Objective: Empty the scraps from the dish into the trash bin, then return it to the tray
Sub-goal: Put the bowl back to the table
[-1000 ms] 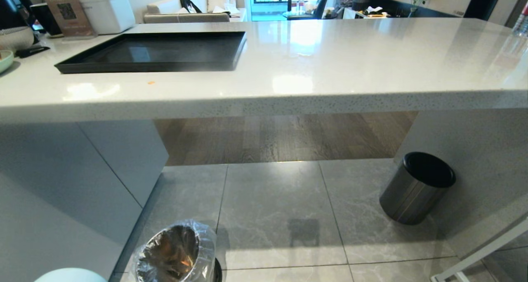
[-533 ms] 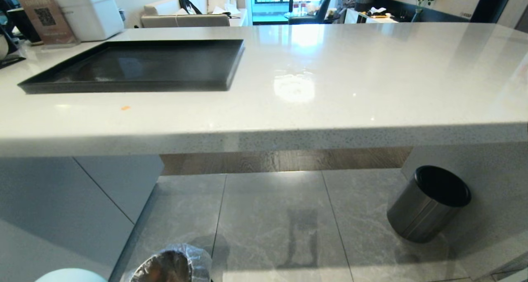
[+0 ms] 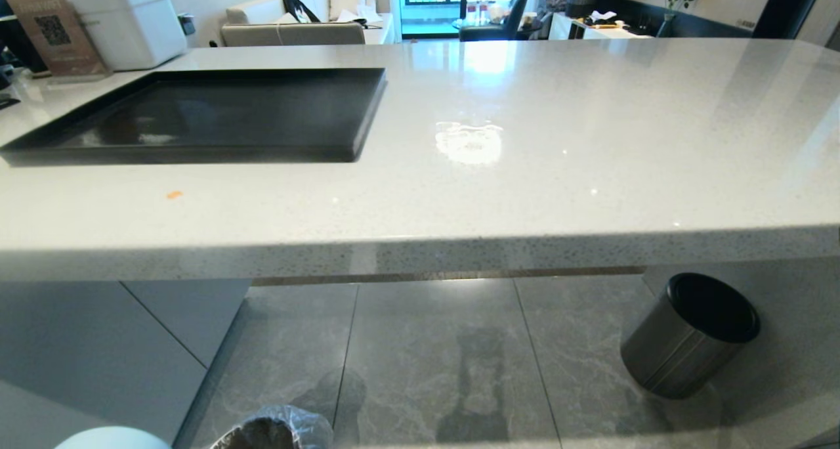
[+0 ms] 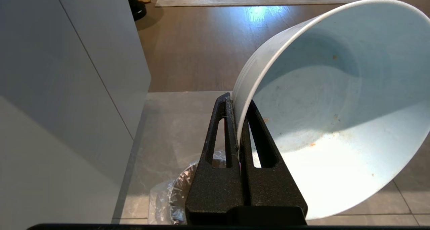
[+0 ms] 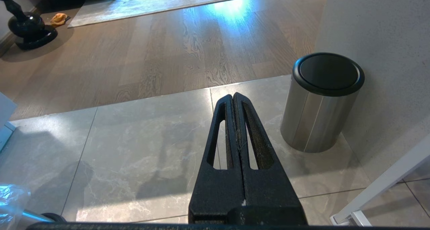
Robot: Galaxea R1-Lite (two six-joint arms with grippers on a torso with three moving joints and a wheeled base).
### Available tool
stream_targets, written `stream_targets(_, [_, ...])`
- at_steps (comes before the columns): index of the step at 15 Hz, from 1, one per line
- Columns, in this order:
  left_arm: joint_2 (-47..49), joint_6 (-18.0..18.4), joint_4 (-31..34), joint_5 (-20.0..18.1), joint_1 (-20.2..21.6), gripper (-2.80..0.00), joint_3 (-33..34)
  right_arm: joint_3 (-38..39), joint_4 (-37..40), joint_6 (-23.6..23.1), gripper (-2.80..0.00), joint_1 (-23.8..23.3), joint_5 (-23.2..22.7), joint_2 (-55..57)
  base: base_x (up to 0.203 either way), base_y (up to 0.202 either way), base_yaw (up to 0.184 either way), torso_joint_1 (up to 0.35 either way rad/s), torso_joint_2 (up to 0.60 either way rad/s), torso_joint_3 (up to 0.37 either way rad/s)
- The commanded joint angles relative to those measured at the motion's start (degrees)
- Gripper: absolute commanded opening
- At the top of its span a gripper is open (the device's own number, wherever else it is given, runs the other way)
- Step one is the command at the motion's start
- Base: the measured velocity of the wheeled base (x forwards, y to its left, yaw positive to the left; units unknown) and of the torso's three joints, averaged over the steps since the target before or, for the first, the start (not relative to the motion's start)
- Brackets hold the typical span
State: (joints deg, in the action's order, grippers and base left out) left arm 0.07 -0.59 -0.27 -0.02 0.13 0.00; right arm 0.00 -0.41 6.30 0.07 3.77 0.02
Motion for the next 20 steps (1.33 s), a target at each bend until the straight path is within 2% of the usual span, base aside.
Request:
stream_targets(1, [0.01, -0.02, -0.08, 0.02, 0.04, -2.8, 0.0, 0.0, -0.02, 0.03, -2.8, 0.01, 0.01, -0.02, 0.0, 0.0, 0.0, 0.0, 0.0, 0.0])
stream_targets(18, [0.01, 0.06, 0.0, 0.02, 0.04, -2.8, 0.0, 0.0, -0.02, -0.06, -2.8, 0.01, 0.01, -0.02, 0.0, 0.0, 0.0, 0.0, 0.0, 0.0])
stream_targets(20, [0.01, -0.02, 0.0, 0.02, 0.04, -2.8, 0.0, 0.0, -0.02, -0.15, -2.8, 0.01, 0.01, -0.02, 0.0, 0.0, 0.0, -0.024, -0.2, -0.232])
